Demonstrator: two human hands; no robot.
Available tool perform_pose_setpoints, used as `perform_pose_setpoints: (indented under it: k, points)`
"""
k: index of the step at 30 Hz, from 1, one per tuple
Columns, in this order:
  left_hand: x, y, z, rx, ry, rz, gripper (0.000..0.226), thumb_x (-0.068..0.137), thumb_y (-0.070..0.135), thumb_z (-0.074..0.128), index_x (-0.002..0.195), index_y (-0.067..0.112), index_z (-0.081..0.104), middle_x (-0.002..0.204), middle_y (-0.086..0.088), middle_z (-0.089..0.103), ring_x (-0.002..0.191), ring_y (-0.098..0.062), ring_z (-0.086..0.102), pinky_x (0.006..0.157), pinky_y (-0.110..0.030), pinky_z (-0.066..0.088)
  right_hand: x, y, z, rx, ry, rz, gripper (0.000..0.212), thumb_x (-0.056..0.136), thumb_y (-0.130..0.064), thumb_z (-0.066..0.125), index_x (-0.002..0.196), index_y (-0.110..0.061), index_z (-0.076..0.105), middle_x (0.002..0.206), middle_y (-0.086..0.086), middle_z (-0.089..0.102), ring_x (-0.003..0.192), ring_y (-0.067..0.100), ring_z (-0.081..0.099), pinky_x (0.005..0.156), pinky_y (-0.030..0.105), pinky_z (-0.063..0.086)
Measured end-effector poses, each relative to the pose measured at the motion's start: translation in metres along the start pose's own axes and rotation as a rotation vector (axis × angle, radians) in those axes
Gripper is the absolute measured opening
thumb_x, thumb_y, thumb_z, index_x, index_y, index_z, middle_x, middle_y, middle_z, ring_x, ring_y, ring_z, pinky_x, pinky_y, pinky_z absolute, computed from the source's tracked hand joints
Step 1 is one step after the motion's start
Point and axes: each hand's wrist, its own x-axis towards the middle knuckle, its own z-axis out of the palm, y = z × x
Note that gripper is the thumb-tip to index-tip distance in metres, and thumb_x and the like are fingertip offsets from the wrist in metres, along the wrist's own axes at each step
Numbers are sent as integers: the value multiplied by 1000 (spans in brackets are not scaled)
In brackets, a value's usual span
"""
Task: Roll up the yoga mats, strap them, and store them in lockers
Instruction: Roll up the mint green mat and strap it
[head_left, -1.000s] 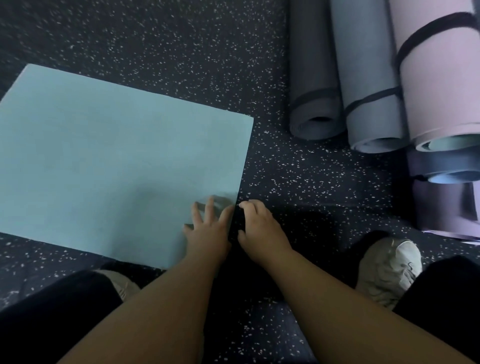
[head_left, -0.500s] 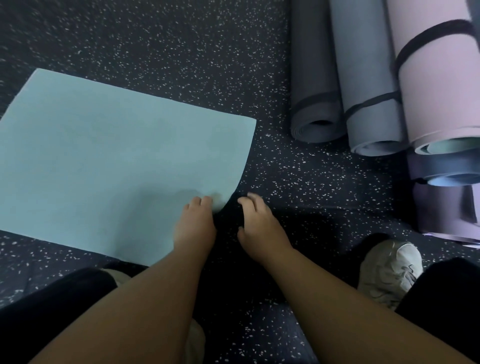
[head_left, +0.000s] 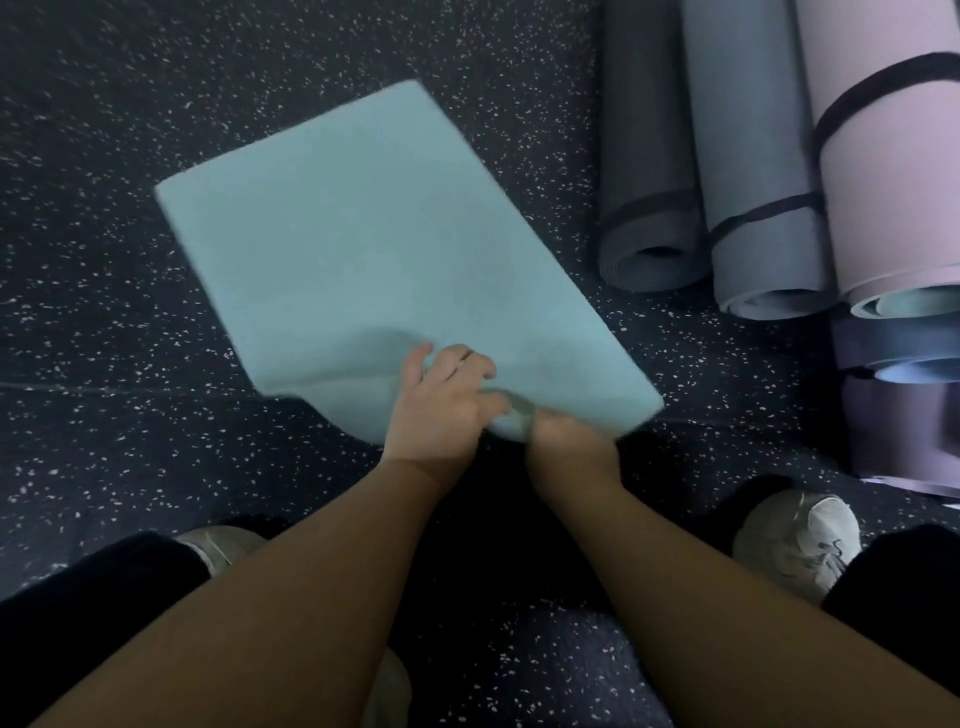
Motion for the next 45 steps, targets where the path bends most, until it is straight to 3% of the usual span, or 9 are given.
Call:
perform_pose_setpoints:
  k: [4,8,13,17,28,34,38,41,45]
  points:
    - [-7,-12,-3,14,-46,-231,24,75,22,49,72,27,73,103,-7,65,109,-26,47,102,-49,19,-7,-24,-1,185,-33,-12,27,96,-20,42,113,-6,58,118,16,62,110,34,59,84,35,46]
    - [-31,-26,-1,33,-181,-459,39,72,1,60,107,18,66,127,-13,51,125,-28,35,109,-51,12,-3,-29,-1,268,-28,-18,38,97,-45,42,109,-10,53,113,14,62,106,33,58,73,33,39]
    - [-54,-23,4,-20,-90,-311,43,74,38,46,102,8,62,102,-14,56,98,-27,40,91,-43,27,-5,-13,2,412,36,41,42,93,-52,49,110,-14,47,106,11,64,101,32,60,72,32,39]
    - [-46,-24,0,39,31,-206,40,87,44,40,85,11,63,89,-11,58,85,-28,46,80,-41,32,-4,-10,2,466,87,72,43,91,-54,51,109,-16,46,105,8,64,99,31,60,71,33,39]
    - [-39,-54,-11,-69,-646,-666,35,98,51,39,99,19,54,111,-11,60,101,-32,57,73,-33,36,1,-39,0,314,58,-144,13,90,-24,43,99,-16,48,103,12,62,98,34,56,70,32,34]
    - [-50,-47,-13,122,-556,-543,32,95,43,52,118,21,47,120,-3,53,113,-25,50,84,-35,36,6,-43,18,91,214,-257,15,89,-22,53,98,-13,60,102,11,63,102,32,53,74,36,35]
    - [-52,-43,-8,170,-484,-416,26,92,21,55,117,23,46,121,-1,45,116,-23,40,91,-32,32,14,-41,24,-46,297,-114,29,58,-24,85,74,-18,62,83,5,58,82,28,57,67,34,33]
    - [-51,-35,-4,90,-519,-344,24,95,17,47,119,21,49,124,-3,44,118,-25,39,92,-33,34,18,-39,28,-33,209,-170,15,91,-16,55,105,-16,58,114,7,51,111,28,46,83,35,36]
    - [-55,-26,1,27,-553,-379,43,93,51,47,124,21,44,128,-2,41,123,-24,36,96,-35,32,15,-36,35,-11,162,-100,26,96,-14,39,118,-18,52,126,7,45,122,27,36,92,36,35]
